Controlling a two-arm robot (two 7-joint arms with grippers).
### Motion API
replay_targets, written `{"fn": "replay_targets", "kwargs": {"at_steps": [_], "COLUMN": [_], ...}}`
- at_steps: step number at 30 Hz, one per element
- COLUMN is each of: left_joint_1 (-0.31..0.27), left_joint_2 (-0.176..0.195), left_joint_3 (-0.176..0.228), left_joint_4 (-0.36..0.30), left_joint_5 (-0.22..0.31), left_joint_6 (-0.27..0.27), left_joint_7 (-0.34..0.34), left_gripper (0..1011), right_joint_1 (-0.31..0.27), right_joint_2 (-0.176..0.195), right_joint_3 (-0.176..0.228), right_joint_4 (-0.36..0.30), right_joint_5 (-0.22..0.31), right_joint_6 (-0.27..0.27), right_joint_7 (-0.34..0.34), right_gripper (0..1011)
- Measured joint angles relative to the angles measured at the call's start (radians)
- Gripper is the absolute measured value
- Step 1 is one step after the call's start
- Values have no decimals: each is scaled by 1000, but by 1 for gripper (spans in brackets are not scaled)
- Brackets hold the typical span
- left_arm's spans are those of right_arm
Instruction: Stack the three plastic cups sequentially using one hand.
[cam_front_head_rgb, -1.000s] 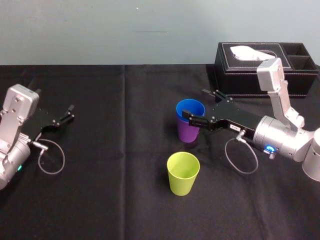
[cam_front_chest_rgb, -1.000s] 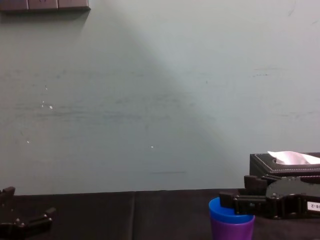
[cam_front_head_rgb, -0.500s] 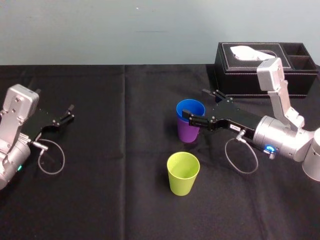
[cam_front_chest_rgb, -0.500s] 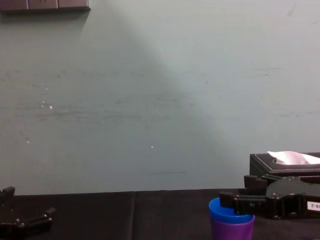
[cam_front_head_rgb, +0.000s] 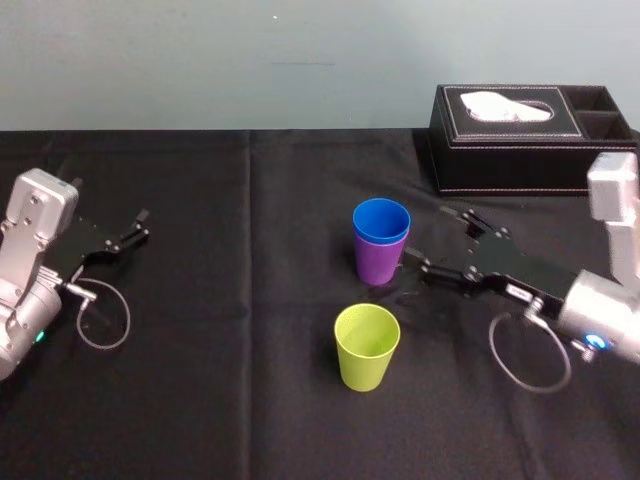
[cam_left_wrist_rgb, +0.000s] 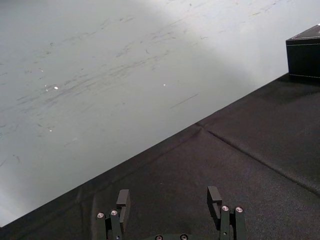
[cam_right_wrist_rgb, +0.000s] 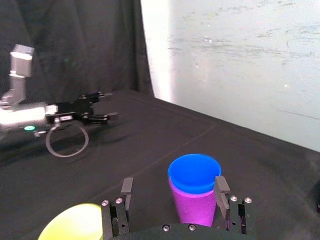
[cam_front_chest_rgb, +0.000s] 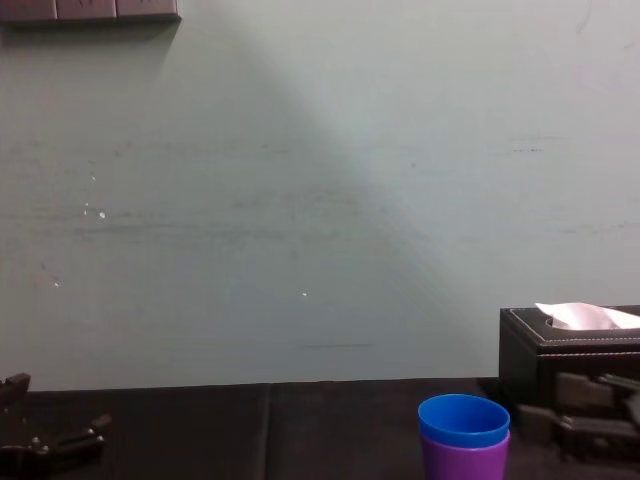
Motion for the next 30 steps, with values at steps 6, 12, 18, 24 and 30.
{"fn": "replay_targets", "kwargs": {"at_steps": [6,12,18,24,30], "left_joint_1": [0,0,0,0,0], "left_joint_2": [0,0,0,0,0], "left_joint_3": [0,0,0,0,0], "left_joint_4": [0,0,0,0,0], "left_joint_5": [0,0,0,0,0], "left_joint_6": [0,0,0,0,0], "left_joint_7": [0,0,0,0,0], "left_gripper": [1011,1011,1012,1011,1011], "right_joint_1": [-89,-168,-210,-217,-204], "right_joint_2": [57,101,123,125,115], "right_joint_3": [27,44,42,19,-6], "right_joint_4": [-46,-76,-78,-79,-79], "right_joint_5": [33,30,12,-24,-54], "right_joint_6": [-52,-98,-127,-132,-129], "right_joint_7": [34,41,65,67,72], "right_gripper": [1003,1002,1003,1003,1003]}}
